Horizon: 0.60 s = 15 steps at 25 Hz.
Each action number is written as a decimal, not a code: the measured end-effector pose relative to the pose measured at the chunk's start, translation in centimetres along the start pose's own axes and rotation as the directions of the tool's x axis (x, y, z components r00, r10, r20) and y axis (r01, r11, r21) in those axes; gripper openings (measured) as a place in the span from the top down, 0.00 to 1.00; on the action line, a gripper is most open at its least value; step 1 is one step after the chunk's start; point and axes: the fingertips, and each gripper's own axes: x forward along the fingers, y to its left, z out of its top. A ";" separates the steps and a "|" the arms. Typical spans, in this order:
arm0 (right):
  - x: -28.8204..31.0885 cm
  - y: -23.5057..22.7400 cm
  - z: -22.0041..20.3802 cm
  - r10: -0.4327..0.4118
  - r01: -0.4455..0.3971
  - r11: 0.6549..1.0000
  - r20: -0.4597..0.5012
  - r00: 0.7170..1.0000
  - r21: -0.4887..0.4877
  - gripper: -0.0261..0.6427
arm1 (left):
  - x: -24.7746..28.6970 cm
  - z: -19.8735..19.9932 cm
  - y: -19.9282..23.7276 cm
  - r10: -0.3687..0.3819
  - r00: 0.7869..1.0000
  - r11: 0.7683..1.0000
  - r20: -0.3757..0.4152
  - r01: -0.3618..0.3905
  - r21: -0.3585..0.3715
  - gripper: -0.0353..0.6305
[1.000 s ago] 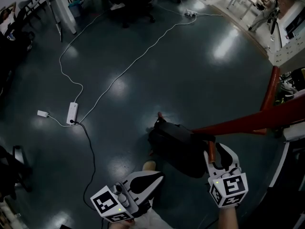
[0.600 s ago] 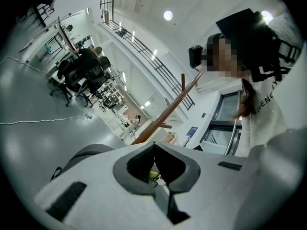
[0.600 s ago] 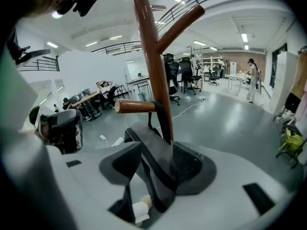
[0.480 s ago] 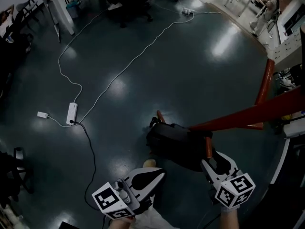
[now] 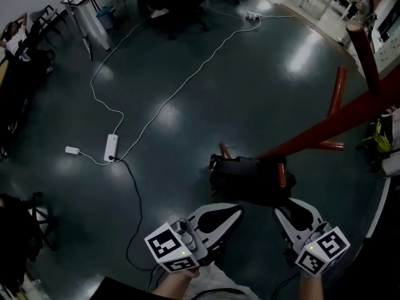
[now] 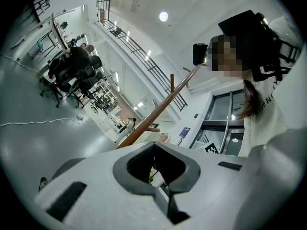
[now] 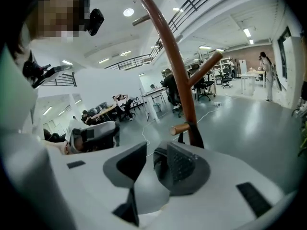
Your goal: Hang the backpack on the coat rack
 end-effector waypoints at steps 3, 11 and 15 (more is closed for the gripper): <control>-0.5 2.3 1.1 0.046 -0.046 0.999 0.011 0.999 -0.025 0.78 | 0.5 0.9 -1.0 -0.017 1.000 1.000 0.022 0.017 0.009 0.94; -2.9 6.6 3.9 0.082 -0.075 0.994 0.074 0.994 -0.085 0.88 | 1.1 2.6 -4.2 -0.058 0.998 0.998 0.034 0.057 0.040 0.94; -4.7 7.9 4.8 0.088 -0.076 0.991 0.112 0.990 -0.107 0.90 | 1.0 3.4 -5.4 -0.070 0.997 0.995 0.033 0.068 0.070 0.94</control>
